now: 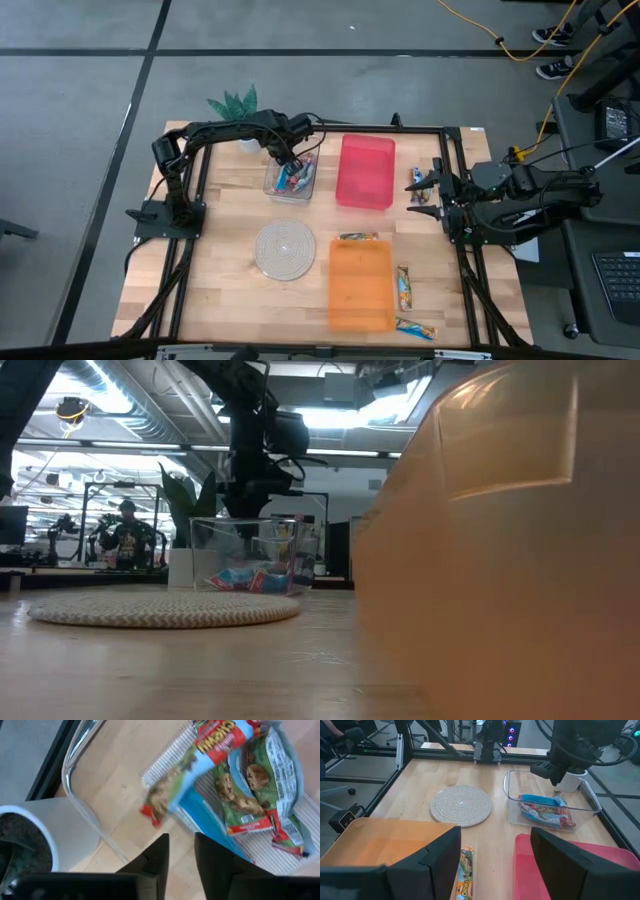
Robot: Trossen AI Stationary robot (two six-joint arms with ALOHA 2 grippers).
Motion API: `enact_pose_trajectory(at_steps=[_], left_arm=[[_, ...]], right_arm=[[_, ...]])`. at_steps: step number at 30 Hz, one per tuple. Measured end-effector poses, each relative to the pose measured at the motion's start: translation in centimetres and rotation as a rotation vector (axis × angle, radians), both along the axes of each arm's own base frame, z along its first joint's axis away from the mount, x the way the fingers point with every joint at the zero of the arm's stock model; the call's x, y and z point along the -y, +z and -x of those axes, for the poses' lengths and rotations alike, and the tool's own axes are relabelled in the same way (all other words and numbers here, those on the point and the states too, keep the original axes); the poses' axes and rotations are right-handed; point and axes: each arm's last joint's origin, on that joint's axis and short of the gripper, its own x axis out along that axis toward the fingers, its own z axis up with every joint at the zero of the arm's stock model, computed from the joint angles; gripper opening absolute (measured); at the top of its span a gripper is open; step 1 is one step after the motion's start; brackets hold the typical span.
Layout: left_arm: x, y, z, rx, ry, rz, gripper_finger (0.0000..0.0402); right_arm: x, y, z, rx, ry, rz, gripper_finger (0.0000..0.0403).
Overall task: Pick and place Granola Bars by type
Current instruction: Put the blue granola bar into the red bin
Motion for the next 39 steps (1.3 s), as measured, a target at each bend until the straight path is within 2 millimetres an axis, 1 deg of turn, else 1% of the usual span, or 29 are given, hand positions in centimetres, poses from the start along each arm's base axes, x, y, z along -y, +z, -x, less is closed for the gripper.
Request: enact_pose_trajectory(at_steps=[4, 7, 12, 19, 22, 25, 28, 31, 35, 39], left_arm=[[0.7, 1.0, 0.1, 0.026, -0.015, -0.017, 0.0112], [1.4, 2.6, 0.5, 0.069, -0.03, -0.038, 0.0123], [3.6, 6.3, 1.6, 0.211, -0.084, -0.044, 0.0124], [7.5, 12.0, 4.1, 0.449, -0.182, -0.119, 0.0119], [9.2, 14.1, 5.1, 0.556, -0.222, -0.151, 0.0121], [10.9, 15.6, 6.2, 0.626, -0.293, -0.167, 0.012], [12.3, 16.4, 7.1, 0.658, -0.358, -0.167, 0.0116], [12.9, 16.1, 8.4, 0.704, -0.345, -0.165, 0.0114], [13.3, 14.6, 10.7, 0.768, -0.318, -0.165, 0.0114], [13.9, 12.9, 12.8, 0.891, -0.391, -0.115, 0.0112]], right_arm=[[0.0, 0.0, 0.0, -0.001, -0.001, -0.002, 0.0241], [0.0, 0.0, 0.0, -0.001, 0.0, -0.002, 0.0241], [0.0, 0.0, 0.0, 0.0, -0.001, -0.004, 0.0241], [0.0, 0.0, 0.0, 0.0, -0.035, -0.097, 0.0241], [0.0, 0.1, 0.0, 0.006, -0.045, -0.125, 0.0241], [0.0, 0.1, -0.1, 0.011, -0.057, -0.158, 0.0241], [0.0, 0.1, -0.1, 0.01, -0.063, -0.175, 0.0241], [0.0, 0.2, -0.1, 0.013, -0.063, -0.175, 0.0241], [0.0, 0.3, -0.1, 0.033, -0.062, -0.18, 0.0241], [0.0, 0.6, -0.2, 0.063, -0.07, -0.215, 0.0241]])
